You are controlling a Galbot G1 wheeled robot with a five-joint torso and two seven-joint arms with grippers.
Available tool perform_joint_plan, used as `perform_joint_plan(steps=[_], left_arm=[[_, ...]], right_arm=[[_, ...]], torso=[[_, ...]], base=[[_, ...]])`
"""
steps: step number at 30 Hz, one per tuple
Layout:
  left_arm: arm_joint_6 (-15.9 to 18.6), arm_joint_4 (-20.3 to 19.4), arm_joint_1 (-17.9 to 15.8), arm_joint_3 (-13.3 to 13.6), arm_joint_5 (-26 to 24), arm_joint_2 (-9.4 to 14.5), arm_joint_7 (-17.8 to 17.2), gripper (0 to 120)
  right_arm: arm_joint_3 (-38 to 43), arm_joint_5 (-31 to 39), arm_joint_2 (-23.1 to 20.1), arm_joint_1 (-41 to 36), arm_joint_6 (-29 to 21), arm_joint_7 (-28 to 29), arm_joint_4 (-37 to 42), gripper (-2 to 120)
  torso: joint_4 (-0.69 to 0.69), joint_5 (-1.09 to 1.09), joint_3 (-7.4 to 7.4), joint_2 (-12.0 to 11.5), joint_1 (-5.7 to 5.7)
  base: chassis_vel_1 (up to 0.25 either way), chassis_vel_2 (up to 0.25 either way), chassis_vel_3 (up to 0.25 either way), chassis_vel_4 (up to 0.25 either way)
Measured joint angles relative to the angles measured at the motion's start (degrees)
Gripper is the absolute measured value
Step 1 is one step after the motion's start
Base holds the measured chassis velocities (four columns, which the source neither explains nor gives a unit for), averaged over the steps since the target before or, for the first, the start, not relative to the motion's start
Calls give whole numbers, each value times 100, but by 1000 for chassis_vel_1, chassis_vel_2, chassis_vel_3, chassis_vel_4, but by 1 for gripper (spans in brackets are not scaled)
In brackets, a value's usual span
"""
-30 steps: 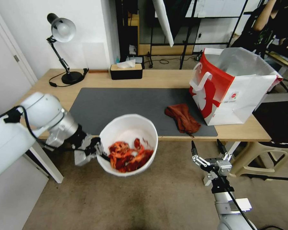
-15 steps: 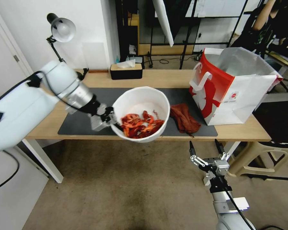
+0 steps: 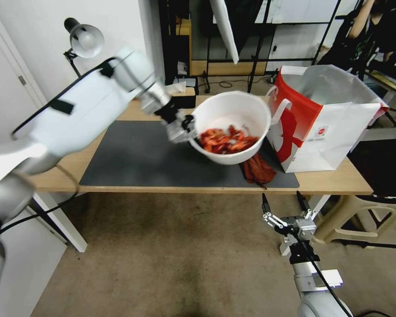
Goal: Sweep shrimp from table into container with towel, then put container into takeout bag.
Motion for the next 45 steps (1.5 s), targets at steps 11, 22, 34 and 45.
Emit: perform_joint_plan(steps=[11, 22, 34, 45], left_arm=[[-30, 1063, -584, -87, 24, -764, -92, 0], [-100, 2048, -1383, -95, -51, -1469, -136, 0], [-293, 3399, -1647, -477, 182, -2605, -351, 0], [-231, 3644, -1704, -356, 231, -2588, -657, 0]], right_arm=[[-15, 2, 9, 67, 8, 16, -23, 100], [-35, -7, 32, 48, 83, 16, -15, 100], [32, 70, -40, -104, 204, 16, 24, 100], [-25, 46, -28, -124, 207, 12, 95, 100]], torso=[[2, 0, 0, 0, -1], [2, -1, -1, 1, -2], [0, 0, 0, 1, -1], [1, -2, -1, 1, -1]], base=[[0, 0, 0, 0], [0, 0, 0, 0], [0, 0, 0, 0], [0, 0, 0, 0]])
